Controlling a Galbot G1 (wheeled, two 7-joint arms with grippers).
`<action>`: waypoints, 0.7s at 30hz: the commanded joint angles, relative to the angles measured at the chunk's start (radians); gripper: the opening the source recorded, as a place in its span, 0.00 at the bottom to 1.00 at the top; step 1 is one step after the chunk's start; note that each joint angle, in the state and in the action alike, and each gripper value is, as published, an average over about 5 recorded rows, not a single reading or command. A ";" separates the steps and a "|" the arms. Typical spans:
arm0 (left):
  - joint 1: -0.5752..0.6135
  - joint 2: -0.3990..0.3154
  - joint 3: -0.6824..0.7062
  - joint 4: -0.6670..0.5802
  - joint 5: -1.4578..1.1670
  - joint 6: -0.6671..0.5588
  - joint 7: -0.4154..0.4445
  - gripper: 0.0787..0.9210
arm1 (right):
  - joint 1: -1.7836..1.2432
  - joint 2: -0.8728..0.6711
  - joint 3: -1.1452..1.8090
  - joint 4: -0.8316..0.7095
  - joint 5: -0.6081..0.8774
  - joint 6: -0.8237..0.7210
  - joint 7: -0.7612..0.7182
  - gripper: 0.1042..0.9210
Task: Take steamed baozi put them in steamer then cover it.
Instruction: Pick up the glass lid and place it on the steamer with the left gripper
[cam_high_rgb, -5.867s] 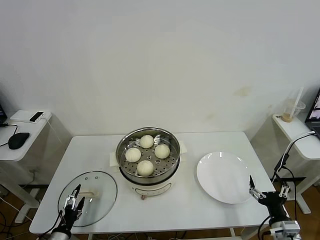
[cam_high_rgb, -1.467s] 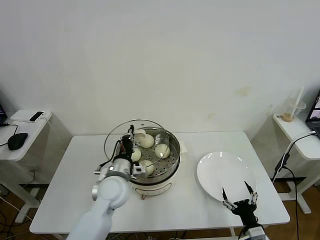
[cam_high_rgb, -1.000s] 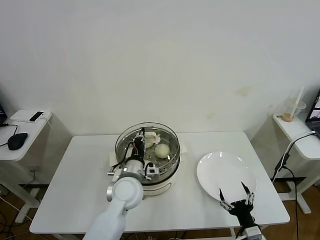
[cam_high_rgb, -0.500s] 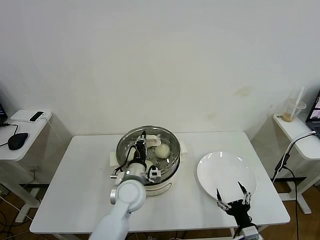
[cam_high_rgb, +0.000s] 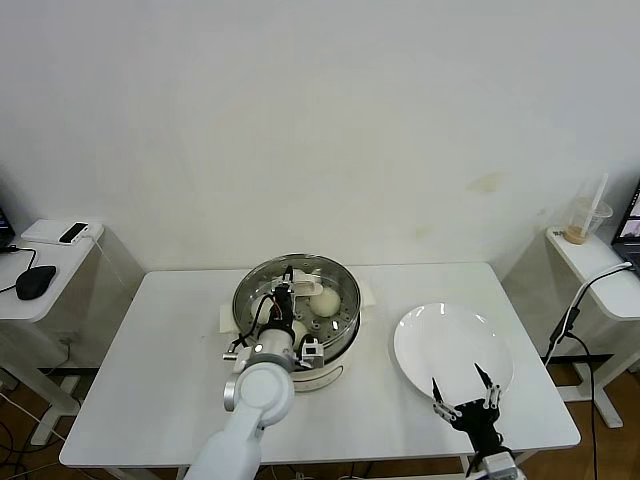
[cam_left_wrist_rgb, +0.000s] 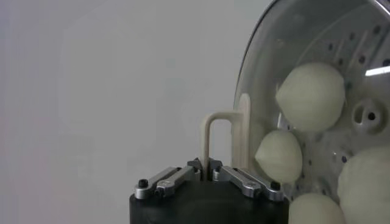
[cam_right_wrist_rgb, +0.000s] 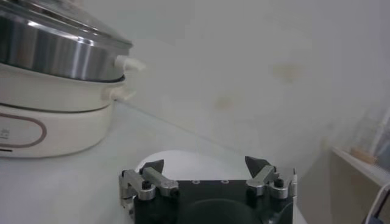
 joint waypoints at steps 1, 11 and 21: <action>0.004 -0.008 -0.004 0.006 0.000 -0.001 -0.011 0.07 | 0.000 -0.002 -0.005 0.001 0.001 0.001 -0.001 0.88; 0.027 -0.012 -0.001 -0.036 -0.015 0.004 -0.020 0.23 | 0.002 -0.003 -0.011 0.000 -0.001 0.000 -0.002 0.88; 0.121 0.010 0.006 -0.158 -0.030 -0.002 -0.024 0.57 | -0.004 -0.005 -0.013 0.004 -0.004 0.001 -0.002 0.88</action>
